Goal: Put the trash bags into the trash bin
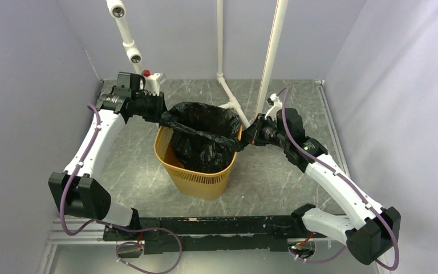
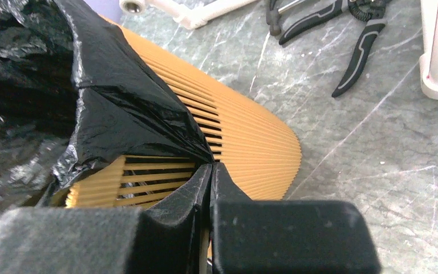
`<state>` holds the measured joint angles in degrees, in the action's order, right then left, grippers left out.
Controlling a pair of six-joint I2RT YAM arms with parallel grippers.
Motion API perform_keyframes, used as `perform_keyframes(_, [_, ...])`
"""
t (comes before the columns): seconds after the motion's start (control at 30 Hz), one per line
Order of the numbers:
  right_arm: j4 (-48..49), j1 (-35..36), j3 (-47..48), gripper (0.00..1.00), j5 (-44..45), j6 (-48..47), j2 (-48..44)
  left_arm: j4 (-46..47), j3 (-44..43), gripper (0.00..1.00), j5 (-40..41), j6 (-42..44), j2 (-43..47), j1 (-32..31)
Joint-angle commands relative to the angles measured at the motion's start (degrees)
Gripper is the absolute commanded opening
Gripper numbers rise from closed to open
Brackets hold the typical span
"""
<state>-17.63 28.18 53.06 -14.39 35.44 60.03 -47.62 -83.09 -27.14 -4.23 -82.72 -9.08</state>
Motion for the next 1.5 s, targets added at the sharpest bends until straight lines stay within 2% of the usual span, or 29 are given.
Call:
perform_keyframes(0.0, [-1.46,-0.20,-1.91,0.05,-2.21,-1.26,-1.41,2.01,1.00,0.20,-2.54,-0.93,2.53,0.29])
perform_keyframes(0.2, [-2.94,-0.07,-2.82,0.06,-1.83,-1.75,-2.98,1.90,1.48,0.21,-2.90,-0.96,3.53,0.29])
perform_keyframes(0.27, [-3.68,-0.11,-1.77,0.11,-1.64,-2.14,-3.54,1.58,0.91,0.23,-2.13,-1.16,4.20,0.29])
perform_keyframes(0.4, [-4.79,-0.09,-0.08,0.16,-1.32,-2.74,-5.19,1.51,0.23,0.36,0.41,-1.95,6.58,0.29])
perform_keyframes(0.53, [-6.49,-0.13,0.68,0.23,-1.87,-3.56,-6.66,0.73,0.37,0.55,3.02,-2.23,9.25,0.29])
perform_keyframes(0.73, [-8.83,-0.11,0.86,0.34,-3.23,-4.62,-7.30,-0.57,0.35,0.70,7.29,-2.41,12.72,0.29])
perform_keyframes(0.87, [-8.92,-0.09,0.78,0.36,-5.25,-4.68,-7.09,-1.39,-0.46,0.78,9.68,-2.69,14.48,0.29])
perform_keyframes(0.9, [-8.85,-0.09,0.74,0.37,-5.87,-4.68,-7.07,-1.65,-0.70,0.83,9.91,-2.63,14.77,0.29])
perform_keyframes(0.97, [-8.81,-0.13,0.73,0.38,-6.69,-4.68,-6.97,-2.40,-1.50,0.88,10.65,-2.71,15.24,0.29])
perform_keyframes(1.13, [-8.83,-0.15,0.82,0.39,-7.34,-4.59,-7.10,-4.22,-2.65,0.93,14.03,-3.93,16.49,0.29])
perform_keyframes(1.3, [-8.79,-0.11,1.17,0.41,-8.16,-4.60,-7.21,-4.36,-2.98,0.93,15.83,-4.84,18.58,0.29])
perform_keyframes(1.47, [-8.48,-0.08,1.19,0.42,-9.04,-4.05,-7.57,-7.42,-4.61,0.93,21.40,-7.28,19.94,0.29])
